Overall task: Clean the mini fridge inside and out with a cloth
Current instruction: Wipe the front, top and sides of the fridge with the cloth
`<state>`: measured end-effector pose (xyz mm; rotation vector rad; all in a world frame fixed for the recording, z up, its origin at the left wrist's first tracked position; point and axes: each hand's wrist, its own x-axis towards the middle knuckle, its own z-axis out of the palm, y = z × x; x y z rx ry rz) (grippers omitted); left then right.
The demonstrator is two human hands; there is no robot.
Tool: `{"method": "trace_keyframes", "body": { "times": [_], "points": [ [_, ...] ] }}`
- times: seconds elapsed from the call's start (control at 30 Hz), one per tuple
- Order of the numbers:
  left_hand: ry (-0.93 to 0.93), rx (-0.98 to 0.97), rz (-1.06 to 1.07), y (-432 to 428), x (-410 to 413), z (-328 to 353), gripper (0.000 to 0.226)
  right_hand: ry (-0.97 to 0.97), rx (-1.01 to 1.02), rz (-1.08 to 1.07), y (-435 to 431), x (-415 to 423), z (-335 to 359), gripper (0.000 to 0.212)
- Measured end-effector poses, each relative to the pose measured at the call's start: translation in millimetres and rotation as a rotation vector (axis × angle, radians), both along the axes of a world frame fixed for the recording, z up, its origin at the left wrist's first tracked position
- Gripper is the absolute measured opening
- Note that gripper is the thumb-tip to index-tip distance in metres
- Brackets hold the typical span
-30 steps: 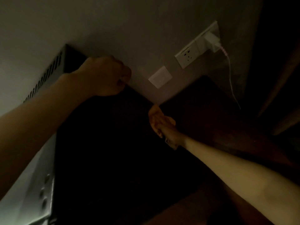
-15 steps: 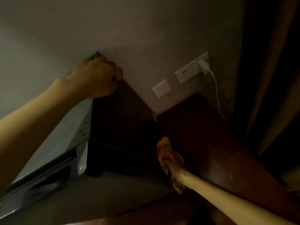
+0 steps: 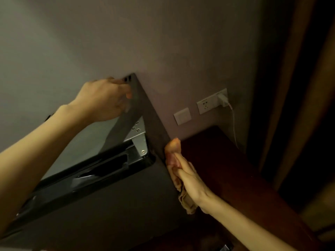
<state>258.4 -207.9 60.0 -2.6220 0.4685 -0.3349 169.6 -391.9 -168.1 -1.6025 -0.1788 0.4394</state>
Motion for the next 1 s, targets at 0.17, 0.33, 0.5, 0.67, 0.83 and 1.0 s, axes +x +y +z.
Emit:
{"method": "trace_keyframes", "body": {
  "times": [0.17,0.33,0.5,0.67,0.83,1.0],
  "points": [
    [-0.065,-0.024,-0.142,29.1,-13.5,0.1,0.027,-0.069,-0.025,-0.101,9.4,-6.3,25.1,0.048],
    [-0.112,-0.086,-0.287,35.2,-27.5,-1.2,0.032,-0.098,0.073,-0.207,15.2,-14.0,53.2,0.044],
    [-0.147,-0.132,-0.356,43.7,-37.8,-2.3,0.024,-0.13,0.166,-0.337,21.2,-31.4,74.6,0.035],
    [-0.16,-0.152,-0.394,57.9,-46.2,-3.2,0.025,-0.19,0.239,-0.527,31.2,-56.6,79.9,0.037],
    [-0.16,-0.19,-0.404,77.9,-60.3,-11.0,0.025,-0.397,0.111,-0.655,50.0,-80.5,82.2,0.039],
    [-0.158,-0.216,-0.368,102.2,-78.0,-15.1,0.026,-0.617,-0.09,-0.704,65.0,-103.8,91.6,0.049]
  ]
}}
